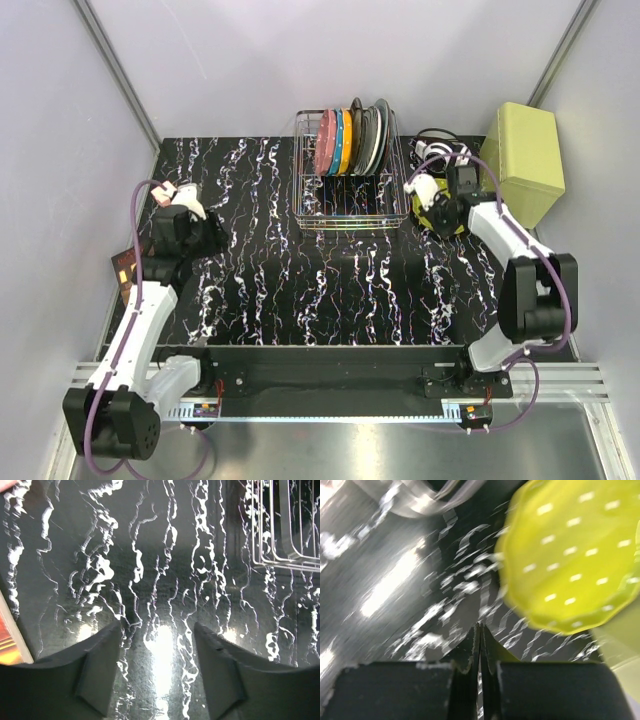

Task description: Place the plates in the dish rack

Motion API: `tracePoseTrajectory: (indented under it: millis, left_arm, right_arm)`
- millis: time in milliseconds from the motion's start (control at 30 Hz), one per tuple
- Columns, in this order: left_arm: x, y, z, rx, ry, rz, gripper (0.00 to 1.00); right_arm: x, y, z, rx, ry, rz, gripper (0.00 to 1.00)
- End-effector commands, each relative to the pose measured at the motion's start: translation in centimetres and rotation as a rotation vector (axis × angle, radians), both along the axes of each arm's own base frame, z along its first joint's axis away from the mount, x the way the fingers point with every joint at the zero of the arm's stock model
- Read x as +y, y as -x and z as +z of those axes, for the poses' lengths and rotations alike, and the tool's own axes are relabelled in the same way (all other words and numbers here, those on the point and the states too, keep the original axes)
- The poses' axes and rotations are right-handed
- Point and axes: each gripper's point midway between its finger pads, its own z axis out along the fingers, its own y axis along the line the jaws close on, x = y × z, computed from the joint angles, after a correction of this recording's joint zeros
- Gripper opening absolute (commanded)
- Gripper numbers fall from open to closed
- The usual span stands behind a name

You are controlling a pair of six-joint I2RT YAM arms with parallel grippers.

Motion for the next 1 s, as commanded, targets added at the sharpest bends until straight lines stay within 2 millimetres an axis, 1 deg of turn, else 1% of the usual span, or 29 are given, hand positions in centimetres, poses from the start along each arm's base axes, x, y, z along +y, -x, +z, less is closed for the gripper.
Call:
tracePoseTrajectory:
  millis: [0,33,67,100,133,167,200,233,267,300,333,367,433,467,533,567,600,633,667,700,733,767,800,833,867,900,933,967]
  left_arm:
    - [-0.8,-0.9,1.3,-0.026,0.056,-0.053,0.45]
    - [-0.6,-1.0,1.2,-0.024,0.057,-0.047,0.35]
    - [-0.4,-1.1,1.1,-0.019,0.062,-0.039,0.13]
    - [0.0,-1.2,1.1,-0.016,0.065,-0.024,0.03]
    - [0.0,-1.3,0.9,-0.008,0.065,-0.021,0.0]
    - [0.1,-1.4,0.9,-0.007,0.064,-0.019,0.0]
    - [1.0,-1.6,1.0,-0.01,0.059,0.009,0.0]
    - [1.1,-1.7,0.9,-0.005,0.059,0.014,0.0]
    - [1.3,-1.8,0.9,-0.003,0.056,0.017,0.0]
    - [1.5,-2.0,1.2,-0.007,0.055,0.022,0.0]
    - [1.5,-2.1,1.1,-0.002,0.053,0.021,0.0]
    - [1.6,-2.2,1.2,-0.003,0.054,0.023,0.0]
    - [1.5,-2.5,1.1,0.003,0.062,0.019,0.0]
    - [1.4,-2.4,1.1,0.007,0.077,0.016,0.0]
    - [1.3,-2.2,0.8,0.01,0.092,0.025,0.0]
    - [1.3,-2.1,0.6,0.017,0.107,0.038,0.0]
    - [1.2,-2.0,0.3,0.026,0.119,0.049,0.0]
    - [1.1,-1.9,0.1,0.035,0.143,0.066,0.0]
    - [1.1,-1.8,-0.3,0.046,0.158,0.079,0.0]
    - [1.0,-1.7,-0.4,0.05,0.171,0.087,0.0]
    - [0.9,-1.6,-0.5,0.056,0.196,0.102,0.0]
    - [0.7,-1.5,-0.7,0.062,0.209,0.106,0.0]
    - [0.6,-1.5,-0.7,0.066,0.221,0.107,0.0]
    - [0.4,-1.5,-0.7,0.068,0.238,0.112,0.0]
    - [0.2,-1.4,-0.9,0.075,0.253,0.109,0.0]
    - [0.0,-1.3,-1.0,0.081,0.265,0.113,0.0]
    - [-0.1,-1.2,-1.0,0.086,0.286,0.126,0.0]
    - [-0.3,-1.0,-1.3,0.094,0.306,0.126,0.0]
  right_arm:
    - [-0.1,-5.9,3.0,-0.128,-0.113,-0.067,0.01]
    - [-0.4,-6.4,2.7,-0.122,-0.118,-0.081,0.0]
    - [-1.0,-6.7,1.3,-0.087,-0.129,-0.112,0.0]
    - [-1.2,-7.4,1.3,-0.087,-0.144,-0.122,0.0]
    - [-1.4,-7.6,0.8,-0.072,-0.149,-0.134,0.0]
    - [-1.7,-7.8,-0.7,-0.039,-0.149,-0.144,0.0]
    - [-1.7,-8.1,-1.2,-0.03,-0.143,-0.149,0.0]
    - [-1.8,-8.2,-2.0,-0.017,-0.14,-0.153,0.0]
    - [-3.1,-8.2,-3.6,0.018,-0.132,-0.192,0.0]
    - [-3.5,-8.4,-4.2,0.028,-0.122,-0.206,0.0]
    - [-3.7,-8.5,-4.8,0.039,-0.12,-0.215,0.0]
    - [-3.8,-8.3,-5.8,0.062,-0.119,-0.218,0.0]
    - [-3.7,-8.0,-6.3,0.068,-0.12,-0.209,0.0]
    - [-3.7,-7.9,-6.0,0.059,-0.117,-0.205,0.0]
    - [-3.8,-6.0,-6.8,0.101,-0.107,-0.201,0.0]
    - [-3.8,-5.4,-6.6,0.103,-0.094,-0.176,0.0]
    - [-3.9,-3.9,-7.4,0.138,-0.079,-0.169,0.0]
    - [-4.0,-2.9,-7.3,0.153,-0.066,-0.161,0.0]
    - [-4.4,-1.2,-8.3,0.19,-0.035,-0.139,0.0]
    - [-4.5,-0.1,-8.7,0.214,-0.02,-0.128,0.0]
    - [-4.8,0.6,-8.4,0.211,-0.003,-0.111,0.0]
    - [-4.8,2.5,-9.3,0.25,0.007,-0.099,0.0]
    - [-4.7,3.7,-9.4,0.271,0.011,-0.089,0.0]
    - [-4.7,4.2,-8.8,0.257,0.019,-0.073,0.0]
    - [-4.5,6.0,-9.4,0.29,0.029,-0.06,0.0]
    - [-4.4,7.1,-9.5,0.31,0.036,-0.049,0.0]
    - [-4.3,7.6,-8.7,0.294,0.037,-0.039,0.0]
    - [-3.2,8.8,-8.9,0.311,0.042,0.001,0.0]
